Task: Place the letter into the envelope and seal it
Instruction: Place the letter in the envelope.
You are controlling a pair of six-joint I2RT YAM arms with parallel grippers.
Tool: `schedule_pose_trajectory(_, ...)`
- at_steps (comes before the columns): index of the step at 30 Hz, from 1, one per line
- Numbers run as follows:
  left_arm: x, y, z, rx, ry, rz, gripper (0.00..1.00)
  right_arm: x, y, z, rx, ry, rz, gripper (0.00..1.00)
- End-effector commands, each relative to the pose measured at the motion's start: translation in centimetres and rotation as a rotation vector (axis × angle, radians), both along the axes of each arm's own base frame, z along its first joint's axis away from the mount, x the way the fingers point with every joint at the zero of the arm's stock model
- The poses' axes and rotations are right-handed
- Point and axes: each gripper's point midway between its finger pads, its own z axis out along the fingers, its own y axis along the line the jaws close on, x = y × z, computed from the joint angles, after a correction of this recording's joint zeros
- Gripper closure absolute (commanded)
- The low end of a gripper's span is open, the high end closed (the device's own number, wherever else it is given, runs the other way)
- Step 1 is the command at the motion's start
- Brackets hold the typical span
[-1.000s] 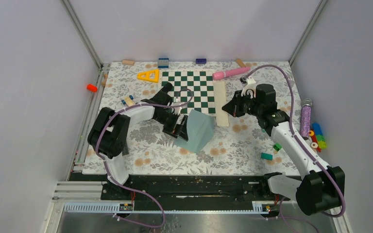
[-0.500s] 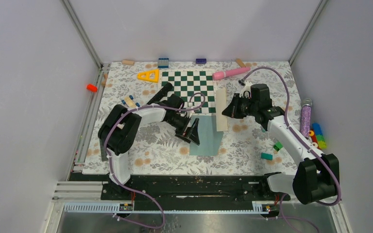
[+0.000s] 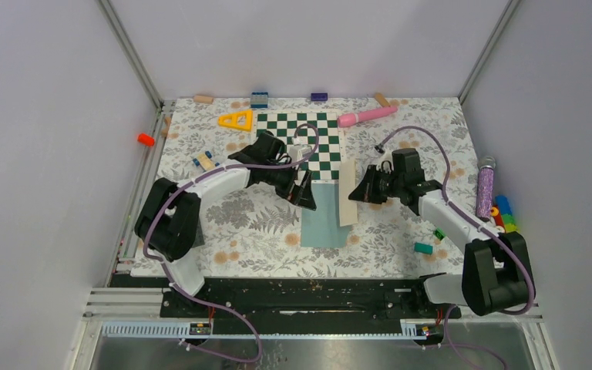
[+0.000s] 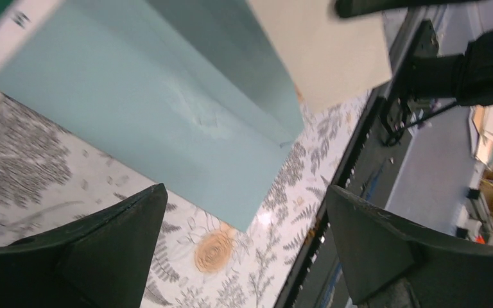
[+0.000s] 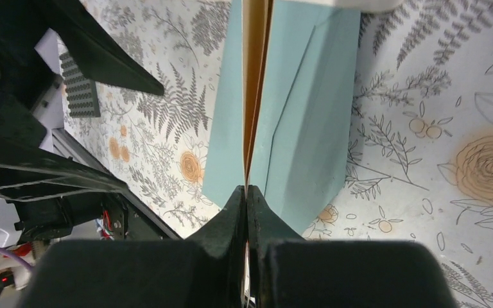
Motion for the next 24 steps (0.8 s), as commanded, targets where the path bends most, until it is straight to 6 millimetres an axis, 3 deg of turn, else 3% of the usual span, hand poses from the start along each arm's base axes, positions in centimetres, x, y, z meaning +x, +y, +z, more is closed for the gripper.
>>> schedule_pose_trajectory(1, 4.3, -1.4, 2.2, -0.026, -0.141, 0.089, 0.01, 0.5, 1.0, -0.9, 0.071, 0.039, -0.006, 1.0)
schedule_pose_trajectory(9, 4.3, -0.8, -2.2, 0.011, -0.016, 0.21, 0.01, -0.2, 0.9, -3.1, 0.053, 0.107, -0.006, 1.0)
schedule_pose_trajectory(16, 4.9, 0.4, -4.1, 0.021, 0.046, 0.281, 0.01, -1.5, 0.5, -5.8, 0.003, 0.192, 0.006, 1.0)
schedule_pose_trajectory(24, 5.2, 0.8, -5.8, 0.026, 0.119, 0.299, 0.02, -2.2, 0.4, -7.2, -0.003, 0.237, -0.008, 1.0)
